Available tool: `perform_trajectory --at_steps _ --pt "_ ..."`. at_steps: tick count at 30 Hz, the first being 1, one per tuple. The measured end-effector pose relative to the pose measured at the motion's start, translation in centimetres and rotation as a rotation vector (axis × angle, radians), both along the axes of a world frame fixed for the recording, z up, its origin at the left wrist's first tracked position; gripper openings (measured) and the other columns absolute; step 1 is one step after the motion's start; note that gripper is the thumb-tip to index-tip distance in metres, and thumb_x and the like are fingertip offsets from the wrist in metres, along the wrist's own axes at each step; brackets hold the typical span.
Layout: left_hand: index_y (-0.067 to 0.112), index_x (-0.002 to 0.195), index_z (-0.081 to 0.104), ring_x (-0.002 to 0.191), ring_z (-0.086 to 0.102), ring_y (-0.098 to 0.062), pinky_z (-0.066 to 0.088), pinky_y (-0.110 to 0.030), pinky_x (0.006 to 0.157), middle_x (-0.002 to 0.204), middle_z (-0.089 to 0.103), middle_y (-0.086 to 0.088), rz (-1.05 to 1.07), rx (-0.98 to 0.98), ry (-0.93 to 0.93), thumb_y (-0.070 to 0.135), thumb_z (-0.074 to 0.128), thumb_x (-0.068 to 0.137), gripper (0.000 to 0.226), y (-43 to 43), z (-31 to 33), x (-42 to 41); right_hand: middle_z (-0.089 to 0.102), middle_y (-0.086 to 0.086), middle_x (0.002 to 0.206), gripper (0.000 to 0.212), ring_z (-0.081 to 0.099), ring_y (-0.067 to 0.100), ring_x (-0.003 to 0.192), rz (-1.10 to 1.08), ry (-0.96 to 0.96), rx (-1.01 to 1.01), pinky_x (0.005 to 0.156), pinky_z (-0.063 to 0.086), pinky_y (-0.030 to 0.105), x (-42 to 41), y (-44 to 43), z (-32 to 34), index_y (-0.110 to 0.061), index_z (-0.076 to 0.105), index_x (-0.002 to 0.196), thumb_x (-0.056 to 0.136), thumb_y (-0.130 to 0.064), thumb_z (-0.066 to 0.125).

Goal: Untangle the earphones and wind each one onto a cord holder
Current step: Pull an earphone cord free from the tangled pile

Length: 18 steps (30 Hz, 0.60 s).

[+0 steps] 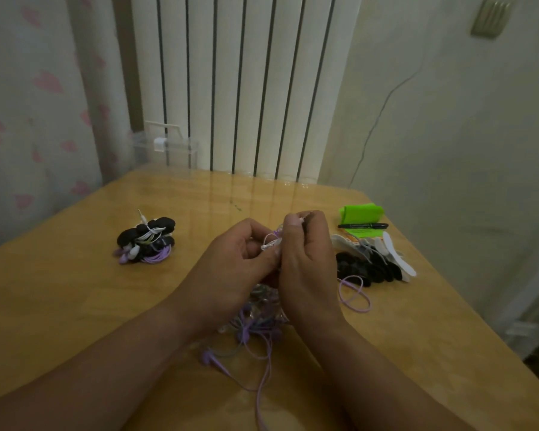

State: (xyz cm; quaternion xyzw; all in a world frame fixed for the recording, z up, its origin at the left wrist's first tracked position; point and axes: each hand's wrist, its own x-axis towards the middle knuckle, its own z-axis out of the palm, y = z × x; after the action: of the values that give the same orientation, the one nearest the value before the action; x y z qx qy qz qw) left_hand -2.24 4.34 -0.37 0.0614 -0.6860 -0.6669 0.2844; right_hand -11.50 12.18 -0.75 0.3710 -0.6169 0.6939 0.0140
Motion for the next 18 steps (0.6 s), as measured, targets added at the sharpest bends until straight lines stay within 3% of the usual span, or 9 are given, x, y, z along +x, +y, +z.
perform_trajectory --at_steps 5,9,12,16,18 --pt "0.0 0.111 0.055 0.076 0.073 -0.023 0.058 -0.025 0.068 0.087 0.076 -0.017 0.017 -0.06 -0.016 0.013 0.062 0.103 0.017 -0.3 0.1 0.2 0.058 -0.013 0.074 0.02 0.057 0.013 0.066 -0.014 0.189 0.063 0.061 0.05 0.053 -0.6 0.0 0.1 -0.017 0.05 0.098 0.107 -0.034 0.045" --pt "0.007 0.109 0.06 0.088 0.075 -0.03 0.065 -0.045 0.081 0.093 0.075 -0.013 0.042 -0.231 -0.069 0.004 0.064 0.101 0.01 -0.9 0.3 0.6 0.058 -0.009 0.08 0.015 0.058 0.015 0.071 0.005 0.375 0.141 0.063 0.05 0.049 -1.4 0.2 0.2 -0.02 0.047 0.098 0.107 -0.032 0.047" --pt "0.008 0.107 0.061 0.086 0.075 -0.03 0.064 -0.05 0.08 0.092 0.075 -0.013 0.108 -0.238 -0.086 0.007 0.065 0.1 0.008 -0.9 0.3 0.7 0.059 -0.004 0.085 0.016 0.06 0.017 0.076 -0.007 0.48 0.161 0.065 0.051 0.046 -1.5 0.2 0.2 -0.024 0.048 0.1 0.106 -0.038 0.046" --pt "0.007 0.11 0.063 0.083 0.073 -0.025 0.065 -0.04 0.079 0.089 0.075 -0.01 0.099 -0.098 -0.067 0.016 0.064 0.102 0.012 -1.1 0.5 0.7 0.056 -0.013 0.08 0.016 0.054 0.01 0.07 0.011 0.352 0.109 0.062 0.048 0.045 -1.1 0.0 0.1 -0.018 0.049 0.099 0.11 -0.03 0.047" --pt "0.006 0.11 0.063 0.069 0.063 -0.012 0.057 -0.027 0.068 0.076 0.071 0.0 0.058 -0.027 -0.059 0.015 0.064 0.101 0.012 -1.2 0.6 0.5 0.054 -0.017 0.077 0.018 0.051 0.006 0.068 0.027 0.262 0.075 0.061 0.046 0.038 -1.1 0.0 0.2 -0.014 0.05 0.098 0.111 -0.027 0.047"
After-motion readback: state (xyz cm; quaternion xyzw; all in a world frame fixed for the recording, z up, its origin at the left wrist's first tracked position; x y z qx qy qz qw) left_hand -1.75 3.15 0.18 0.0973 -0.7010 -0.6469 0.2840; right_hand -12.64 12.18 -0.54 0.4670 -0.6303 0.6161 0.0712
